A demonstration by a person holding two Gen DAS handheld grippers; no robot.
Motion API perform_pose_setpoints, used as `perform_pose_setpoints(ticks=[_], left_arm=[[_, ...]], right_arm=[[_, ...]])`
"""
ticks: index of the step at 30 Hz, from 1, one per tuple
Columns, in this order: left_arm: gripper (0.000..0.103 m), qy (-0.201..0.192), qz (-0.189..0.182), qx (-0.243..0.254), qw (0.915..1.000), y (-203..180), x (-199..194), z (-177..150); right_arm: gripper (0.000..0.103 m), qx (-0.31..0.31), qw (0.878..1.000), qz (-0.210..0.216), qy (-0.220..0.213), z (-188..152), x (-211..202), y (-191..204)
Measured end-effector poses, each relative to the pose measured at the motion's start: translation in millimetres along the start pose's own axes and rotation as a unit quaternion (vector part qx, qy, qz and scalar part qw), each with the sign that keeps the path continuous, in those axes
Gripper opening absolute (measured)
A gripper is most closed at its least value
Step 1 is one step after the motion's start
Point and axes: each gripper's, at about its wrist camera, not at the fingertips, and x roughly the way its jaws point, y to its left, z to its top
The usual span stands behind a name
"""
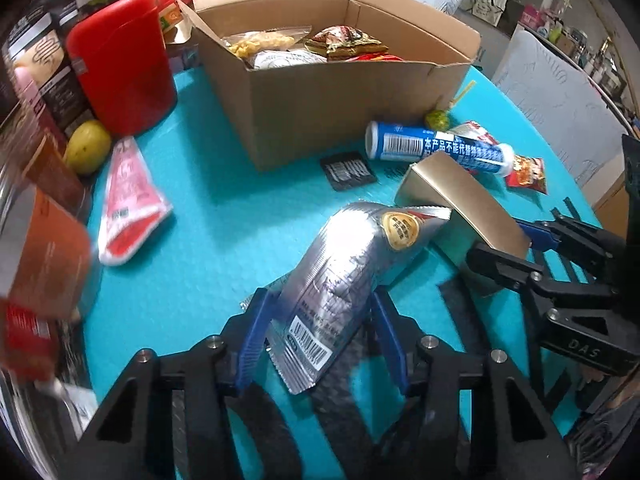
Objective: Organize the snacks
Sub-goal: 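Grasp the silver foil packet with the left gripper while the right gripper grasps the gold box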
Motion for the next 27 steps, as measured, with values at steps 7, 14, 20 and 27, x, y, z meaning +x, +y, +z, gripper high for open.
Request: perform_pose_setpoints(ticks=[7,14,20,27], left_arm=[[0.052,0.003,-0.001,-0.026,0.9996,-21.3,-8.7,-24.7],[0.052,-0.008,-0.008,-0.051,0.9986,-32.2,-12.0,-40.2],[0.053,0.001,0.004,-0.059,0.9983,-33.0,-4.2,-32.3],[0.075,0.000,0.056,-0.006,0.9984,-47.4,11.6,-18.1]], right_arm=[[0.044,0.012,1.000,-0.006,-0.004,-15.6,-16.6,-9.3],[0.044,0.015,1.000,-0.007,-0.004,-30.9,-30.3,-16.2],[0.044,0.008,1.000,-0.004,0.002,-41.4,-38.4,-18.1],[0.050,0.016,1.000,0.003,0.016,-42.4,-29.8,-21.5]])
